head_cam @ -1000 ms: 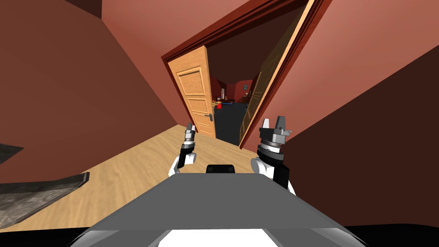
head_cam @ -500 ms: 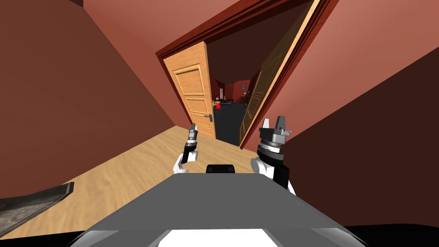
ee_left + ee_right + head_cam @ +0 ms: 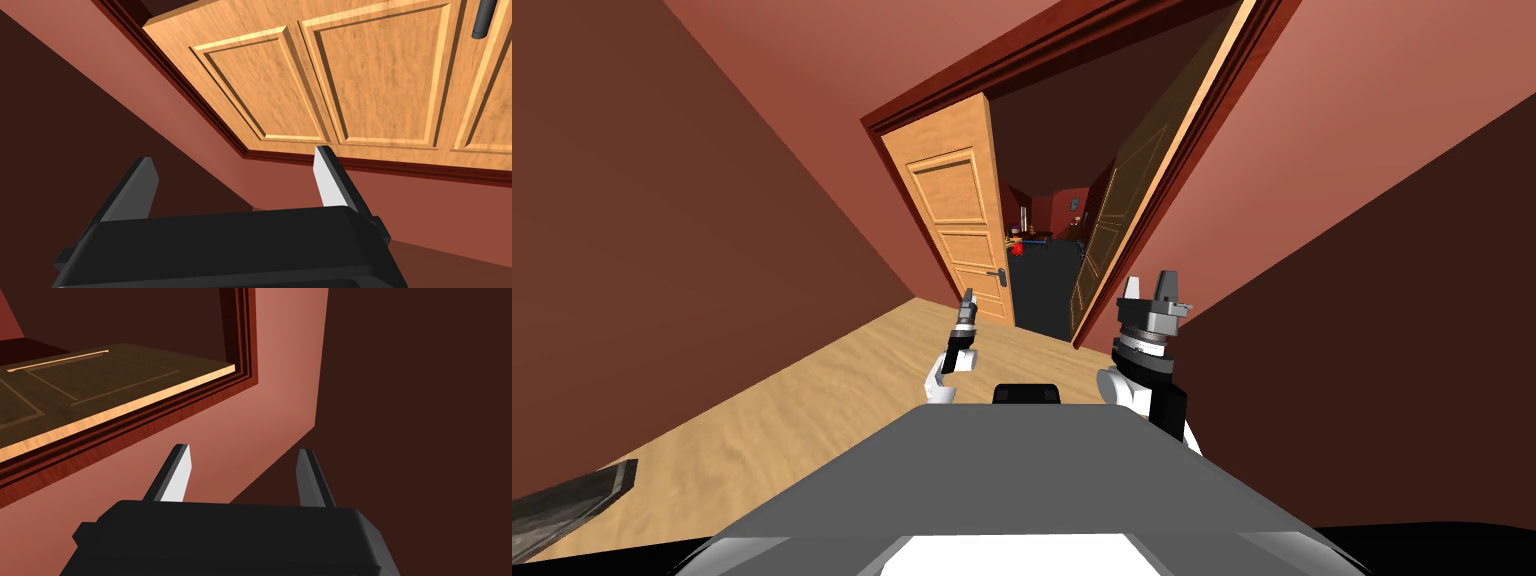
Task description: Push the door open
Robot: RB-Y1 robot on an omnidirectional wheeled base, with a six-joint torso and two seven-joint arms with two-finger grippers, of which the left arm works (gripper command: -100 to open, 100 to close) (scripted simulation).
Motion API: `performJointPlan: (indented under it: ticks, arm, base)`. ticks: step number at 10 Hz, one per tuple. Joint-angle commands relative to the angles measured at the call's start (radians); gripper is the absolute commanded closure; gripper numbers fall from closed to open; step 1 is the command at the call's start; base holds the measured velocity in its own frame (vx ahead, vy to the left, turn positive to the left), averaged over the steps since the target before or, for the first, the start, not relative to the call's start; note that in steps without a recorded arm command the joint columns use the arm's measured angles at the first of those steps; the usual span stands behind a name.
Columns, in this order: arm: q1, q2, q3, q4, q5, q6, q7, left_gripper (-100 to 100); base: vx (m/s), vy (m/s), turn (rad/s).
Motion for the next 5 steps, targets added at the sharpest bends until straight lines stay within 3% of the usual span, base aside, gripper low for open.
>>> performJointPlan:
  ticks: [1,2,3,5]
  arm:
    - [-0.018,0.006,0.006,0.031,0.004,0.002,0.006,-100]
    - [-0.039,0.007,0.009,0.064,0.007,0.006,0.008,-100]
    - [-0.039,0.007,0.009,0.064,0.007,0.006,0.008,-100]
    - [-0.08,0.008,0.015,0.132,0.013,0.015,0.013,-100]
  base:
    - [0.05,0.072,-0.031]
    - [0.035,0.063,-0.049]
    - [0.032,0.051,-0.036]
    - [0.052,0.076,-0.082]
